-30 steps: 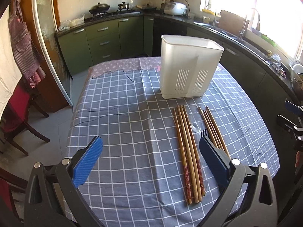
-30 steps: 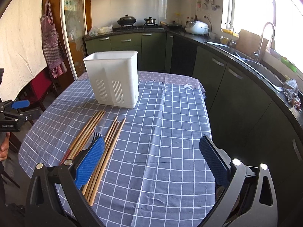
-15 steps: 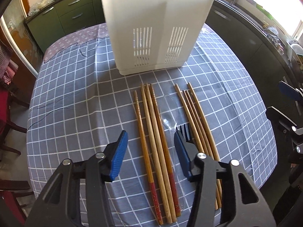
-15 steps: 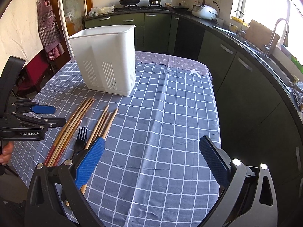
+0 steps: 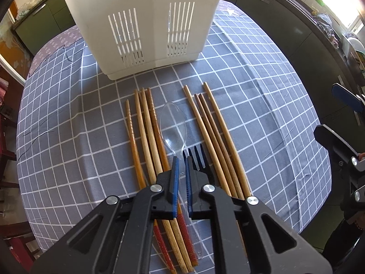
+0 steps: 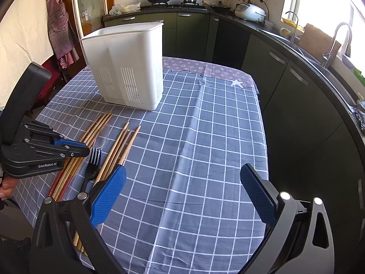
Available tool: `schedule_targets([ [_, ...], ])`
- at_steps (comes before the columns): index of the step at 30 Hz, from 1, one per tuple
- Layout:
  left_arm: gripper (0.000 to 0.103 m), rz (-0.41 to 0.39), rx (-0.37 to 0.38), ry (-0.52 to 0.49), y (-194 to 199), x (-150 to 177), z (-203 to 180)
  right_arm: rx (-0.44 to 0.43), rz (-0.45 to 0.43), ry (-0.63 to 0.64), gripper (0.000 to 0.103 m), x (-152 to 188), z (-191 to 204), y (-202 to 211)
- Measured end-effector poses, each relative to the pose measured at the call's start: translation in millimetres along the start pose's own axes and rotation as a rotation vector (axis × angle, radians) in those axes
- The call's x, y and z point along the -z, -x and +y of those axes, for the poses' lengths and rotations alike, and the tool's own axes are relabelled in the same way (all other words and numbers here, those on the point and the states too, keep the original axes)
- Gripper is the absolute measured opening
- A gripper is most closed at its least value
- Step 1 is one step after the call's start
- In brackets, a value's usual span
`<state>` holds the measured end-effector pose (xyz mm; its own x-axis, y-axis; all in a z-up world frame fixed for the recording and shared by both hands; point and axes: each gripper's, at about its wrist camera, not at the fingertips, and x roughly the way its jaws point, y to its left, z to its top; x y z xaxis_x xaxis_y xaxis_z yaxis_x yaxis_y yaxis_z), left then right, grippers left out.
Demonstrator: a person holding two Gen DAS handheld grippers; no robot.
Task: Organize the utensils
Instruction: 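Lift the spoon with the left tool while the right tool grasps the black fork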
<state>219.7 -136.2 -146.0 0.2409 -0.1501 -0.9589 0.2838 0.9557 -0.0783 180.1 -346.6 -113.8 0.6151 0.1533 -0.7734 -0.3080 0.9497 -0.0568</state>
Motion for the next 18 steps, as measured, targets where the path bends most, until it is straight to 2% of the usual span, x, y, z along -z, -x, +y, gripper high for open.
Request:
schedule_targets([
  [6, 0.006, 0.018, -0.034, -0.010, -13.7, -2.3, -15.3, 0.001, 0.001, 0.003, 0.099, 1.6, -0.5, 1.3],
  [18, 0.007, 0.035, -0.049, -0.009, -21.0, -13.0, -18.5, -0.002, 0.003, 0.008, 0.099, 2.6, 1.3, -0.2],
])
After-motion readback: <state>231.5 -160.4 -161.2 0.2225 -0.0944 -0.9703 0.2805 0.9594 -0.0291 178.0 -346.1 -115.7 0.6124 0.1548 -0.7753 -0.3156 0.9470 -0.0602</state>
